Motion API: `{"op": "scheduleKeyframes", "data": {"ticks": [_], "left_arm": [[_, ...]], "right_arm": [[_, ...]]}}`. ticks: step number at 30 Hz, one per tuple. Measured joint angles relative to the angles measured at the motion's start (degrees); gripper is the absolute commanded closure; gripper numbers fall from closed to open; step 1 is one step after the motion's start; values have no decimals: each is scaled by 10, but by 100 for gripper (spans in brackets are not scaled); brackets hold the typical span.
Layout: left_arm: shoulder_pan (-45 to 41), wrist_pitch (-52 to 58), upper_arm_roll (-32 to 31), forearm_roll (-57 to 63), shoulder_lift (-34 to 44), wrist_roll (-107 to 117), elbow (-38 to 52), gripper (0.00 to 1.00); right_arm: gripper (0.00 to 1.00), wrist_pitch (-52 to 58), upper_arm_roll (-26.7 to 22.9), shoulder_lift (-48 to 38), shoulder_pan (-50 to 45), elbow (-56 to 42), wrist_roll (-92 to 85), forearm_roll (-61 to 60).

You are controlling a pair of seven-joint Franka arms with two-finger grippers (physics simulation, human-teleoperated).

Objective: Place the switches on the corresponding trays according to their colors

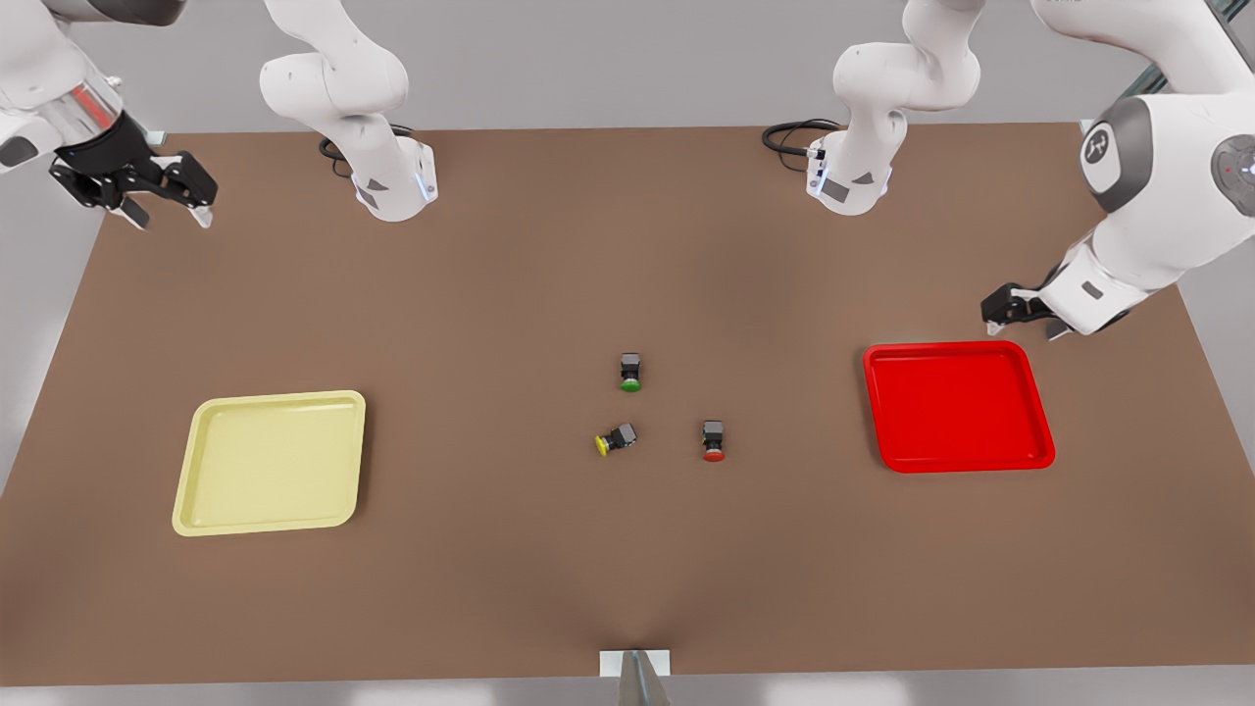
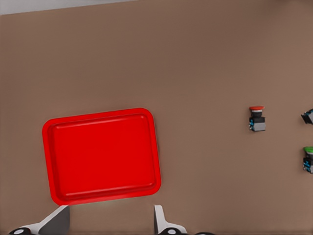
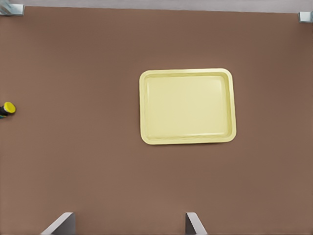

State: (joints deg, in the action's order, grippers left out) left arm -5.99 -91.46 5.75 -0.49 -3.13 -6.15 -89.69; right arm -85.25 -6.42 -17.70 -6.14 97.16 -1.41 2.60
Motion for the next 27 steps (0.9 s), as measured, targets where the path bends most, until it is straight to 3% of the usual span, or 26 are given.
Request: {"op": "scheduleKeyframes", "data": {"ticks": [5,8,11,12,14,16,18,21,27], "left_arm": [[3,-22,-8,-1,12,-3,-33,0],[23,-47,-44,-17,-14,2,-52,0],[-33,-125,-162,-6,-94,162,-52,0],[-18,-150,-200,-1,-122,199,-53,0],[-30,-205,-270,31,-182,339,-54,0],[-31,-258,-308,72,-240,431,-53,0],[-30,-279,-311,102,-269,432,-63,0],[-35,-331,-313,140,-288,421,-100,2],[-34,-418,-316,169,-347,414,-91,2]], "right_arm": [[0,-6,16,19,-3,-12,2,-29],[0,-2,111,68,-7,-44,130,-31],[0,-7,176,122,2,-70,209,-65],[0,-7,206,160,7,-92,184,-73],[0,-36,293,278,9,-167,-75,-67],[0,-149,355,356,-36,-174,-283,1],[0,-212,355,448,-64,-197,-442,84],[0,-274,355,573,-83,-233,-568,75],[0,-279,350,693,-142,-328,-653,128]]}}
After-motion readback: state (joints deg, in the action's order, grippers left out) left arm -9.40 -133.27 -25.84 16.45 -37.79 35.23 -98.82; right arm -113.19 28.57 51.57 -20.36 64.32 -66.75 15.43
